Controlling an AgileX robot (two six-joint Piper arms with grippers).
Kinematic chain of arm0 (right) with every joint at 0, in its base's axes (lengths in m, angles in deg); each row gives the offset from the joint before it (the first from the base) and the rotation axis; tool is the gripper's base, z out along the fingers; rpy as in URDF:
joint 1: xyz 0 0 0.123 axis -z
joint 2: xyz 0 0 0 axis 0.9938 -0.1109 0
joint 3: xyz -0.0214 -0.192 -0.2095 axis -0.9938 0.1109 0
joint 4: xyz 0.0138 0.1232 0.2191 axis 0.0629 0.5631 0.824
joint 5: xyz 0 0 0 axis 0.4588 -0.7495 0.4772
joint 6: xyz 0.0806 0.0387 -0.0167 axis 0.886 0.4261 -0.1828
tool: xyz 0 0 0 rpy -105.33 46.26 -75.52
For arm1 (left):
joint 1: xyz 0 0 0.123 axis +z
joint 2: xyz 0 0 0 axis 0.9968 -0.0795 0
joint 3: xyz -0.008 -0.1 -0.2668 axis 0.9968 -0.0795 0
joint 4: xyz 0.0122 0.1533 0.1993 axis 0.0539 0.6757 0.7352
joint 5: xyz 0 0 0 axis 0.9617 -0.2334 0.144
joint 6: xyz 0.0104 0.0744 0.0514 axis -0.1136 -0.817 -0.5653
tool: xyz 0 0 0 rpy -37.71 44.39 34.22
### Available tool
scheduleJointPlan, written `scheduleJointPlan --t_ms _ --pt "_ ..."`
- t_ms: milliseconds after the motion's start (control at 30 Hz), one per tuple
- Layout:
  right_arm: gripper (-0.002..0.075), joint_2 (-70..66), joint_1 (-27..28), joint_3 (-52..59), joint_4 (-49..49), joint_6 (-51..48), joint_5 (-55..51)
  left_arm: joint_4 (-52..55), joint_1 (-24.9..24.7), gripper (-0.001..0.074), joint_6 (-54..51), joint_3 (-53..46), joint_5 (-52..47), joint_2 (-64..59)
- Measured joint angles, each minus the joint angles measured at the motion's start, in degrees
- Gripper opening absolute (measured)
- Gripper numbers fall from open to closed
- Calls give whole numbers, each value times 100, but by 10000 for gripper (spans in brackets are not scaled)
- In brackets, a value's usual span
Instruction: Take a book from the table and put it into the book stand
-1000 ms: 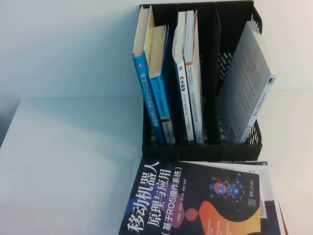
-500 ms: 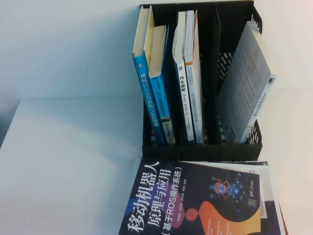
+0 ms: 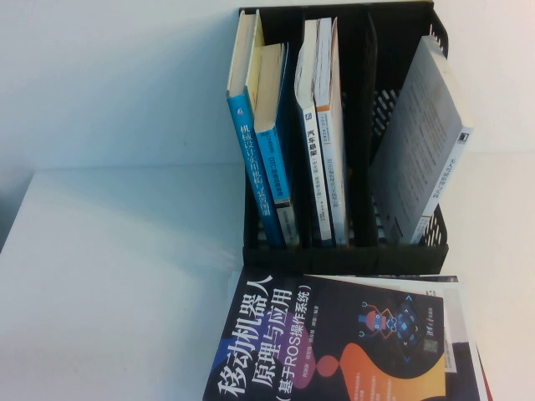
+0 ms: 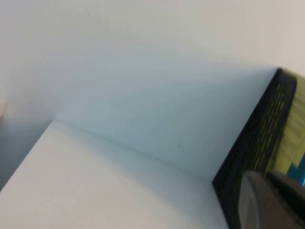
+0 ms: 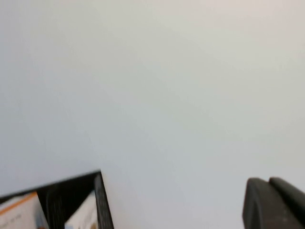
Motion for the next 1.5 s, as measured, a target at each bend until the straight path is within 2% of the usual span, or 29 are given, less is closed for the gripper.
scheduleJointPlan --t_ms 267,367,567,733,867,1067,1167,1300,1500 --pt "-4 0 0 -11 -163 432 1699 -166 0 -4 1060 0 1921 0" --pt "-4 0 0 -244 -625 571 1735 229 0 -4 1268 250 1783 0" --pt "-4 0 0 -1234 -1789 572 1824 1464 0 -4 1353 1413 1179 12" --pt "-4 0 0 -2184 -2155 572 1596 2325 0 -4 1357 2333 674 -118" --pt "-4 -159 0 -3031 -2192 749 411 2448 -69 -4 1319 2862 -330 -614" --pt "-4 -938 0 -4280 -2151 879 -3063 2626 -659 -4 1294 3542 -2380 -1597" --pt "-4 -1413 -25 -4515 -2151 947 -4302 2649 -962 -4 1324 3853 -3379 -2202" --pt "-4 -1734 -59 -4518 -2097 1023 -5303 2601 -1134 -4 1349 4073 -4178 -2845" --pt "-4 -1761 -287 -4490 -1514 1157 -5674 2513 -1147 -4 1323 4077 -4238 -3297"
